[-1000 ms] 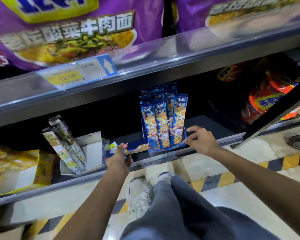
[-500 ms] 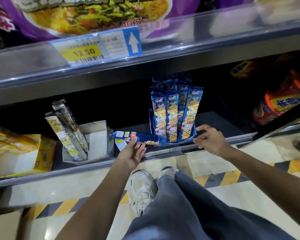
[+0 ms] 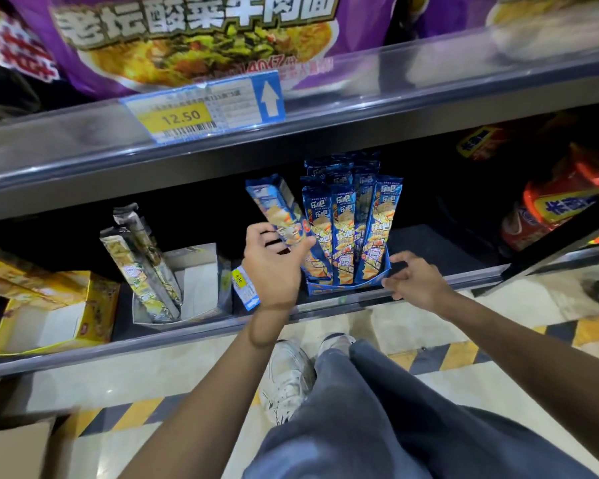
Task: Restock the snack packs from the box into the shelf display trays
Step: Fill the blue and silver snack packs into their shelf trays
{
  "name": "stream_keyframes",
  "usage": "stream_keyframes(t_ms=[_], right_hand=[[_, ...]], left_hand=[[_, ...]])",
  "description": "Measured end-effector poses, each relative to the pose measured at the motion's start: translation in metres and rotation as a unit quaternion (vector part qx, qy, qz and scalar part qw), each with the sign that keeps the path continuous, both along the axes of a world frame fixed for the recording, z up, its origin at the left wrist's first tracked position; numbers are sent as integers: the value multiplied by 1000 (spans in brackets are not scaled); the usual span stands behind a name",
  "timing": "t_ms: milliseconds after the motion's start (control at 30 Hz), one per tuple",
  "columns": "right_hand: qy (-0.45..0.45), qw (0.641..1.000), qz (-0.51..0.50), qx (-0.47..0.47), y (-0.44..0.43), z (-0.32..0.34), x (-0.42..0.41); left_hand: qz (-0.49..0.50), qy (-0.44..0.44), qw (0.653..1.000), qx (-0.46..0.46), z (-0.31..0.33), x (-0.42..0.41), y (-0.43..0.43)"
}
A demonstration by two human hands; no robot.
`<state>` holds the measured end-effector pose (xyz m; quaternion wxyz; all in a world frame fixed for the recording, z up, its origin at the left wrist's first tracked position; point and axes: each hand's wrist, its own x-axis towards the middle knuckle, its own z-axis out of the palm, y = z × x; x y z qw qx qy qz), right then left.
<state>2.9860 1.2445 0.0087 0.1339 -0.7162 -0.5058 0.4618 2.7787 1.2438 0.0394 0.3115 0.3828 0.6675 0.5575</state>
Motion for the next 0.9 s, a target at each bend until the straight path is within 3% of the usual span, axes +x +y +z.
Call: stream_keyframes(t_ms=[167, 400, 567, 900], right_hand=[[-1, 1000, 4, -5, 1, -2, 1], [-15, 999, 34, -4, 5, -4, 4], [-41, 997, 66, 10, 6, -5, 6], [-78, 991, 107, 9, 5, 1, 7]], left_hand=[[-27, 133, 989, -59, 1, 21, 4], [-51, 191, 975, -101, -21, 26, 8], [-81, 193, 972, -109, -34, 32, 12], [-22, 134, 977, -164, -37, 35, 4]])
